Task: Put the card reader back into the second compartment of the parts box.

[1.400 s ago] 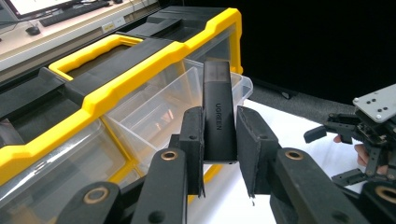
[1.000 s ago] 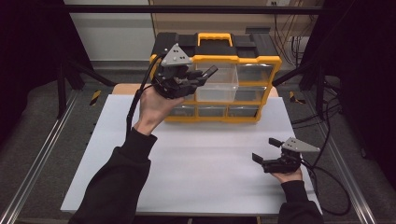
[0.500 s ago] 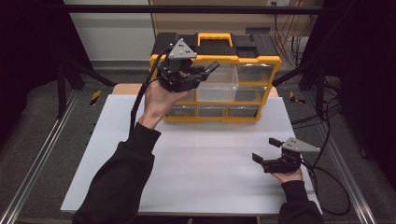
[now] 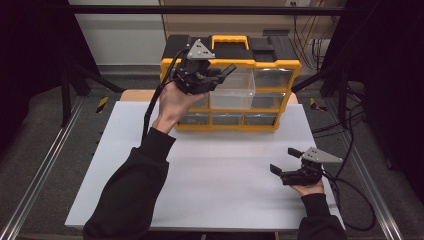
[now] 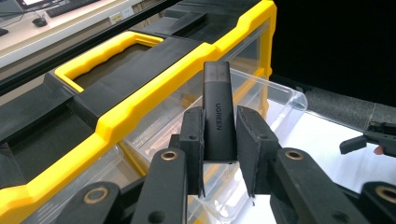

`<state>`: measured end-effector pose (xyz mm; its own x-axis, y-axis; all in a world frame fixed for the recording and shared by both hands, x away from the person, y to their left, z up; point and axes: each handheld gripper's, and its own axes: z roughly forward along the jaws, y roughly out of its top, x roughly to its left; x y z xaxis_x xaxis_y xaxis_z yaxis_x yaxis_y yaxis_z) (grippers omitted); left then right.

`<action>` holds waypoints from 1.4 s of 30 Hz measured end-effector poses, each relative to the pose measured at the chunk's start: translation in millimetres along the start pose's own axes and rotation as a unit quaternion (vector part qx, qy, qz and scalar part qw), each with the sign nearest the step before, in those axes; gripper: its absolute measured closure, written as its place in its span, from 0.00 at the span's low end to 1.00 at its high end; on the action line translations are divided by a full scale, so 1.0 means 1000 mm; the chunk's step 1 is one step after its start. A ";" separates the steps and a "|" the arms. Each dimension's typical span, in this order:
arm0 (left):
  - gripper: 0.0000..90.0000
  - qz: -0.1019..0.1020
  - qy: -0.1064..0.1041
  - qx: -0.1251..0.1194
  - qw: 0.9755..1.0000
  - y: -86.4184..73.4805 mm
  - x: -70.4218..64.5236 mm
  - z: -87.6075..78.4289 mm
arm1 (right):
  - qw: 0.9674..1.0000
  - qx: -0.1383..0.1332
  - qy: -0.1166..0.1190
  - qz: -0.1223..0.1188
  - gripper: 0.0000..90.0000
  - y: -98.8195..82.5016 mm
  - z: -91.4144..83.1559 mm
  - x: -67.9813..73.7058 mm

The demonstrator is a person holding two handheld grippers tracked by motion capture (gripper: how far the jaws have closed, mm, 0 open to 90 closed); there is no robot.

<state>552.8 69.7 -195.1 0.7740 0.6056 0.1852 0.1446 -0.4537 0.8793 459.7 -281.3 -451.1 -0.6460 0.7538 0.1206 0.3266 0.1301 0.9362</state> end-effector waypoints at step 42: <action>0.81 -0.002 -0.008 0.058 0.998 -0.011 0.013 0.031 | 1.000 0.002 -0.001 0.000 0.00 0.000 0.000 0.000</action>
<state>580.3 61.9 -215.8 0.7833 0.5970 0.1732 0.2181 -0.5249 0.8228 459.9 -281.1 -451.4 -0.6447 0.7548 0.1210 0.3305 0.1326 0.9344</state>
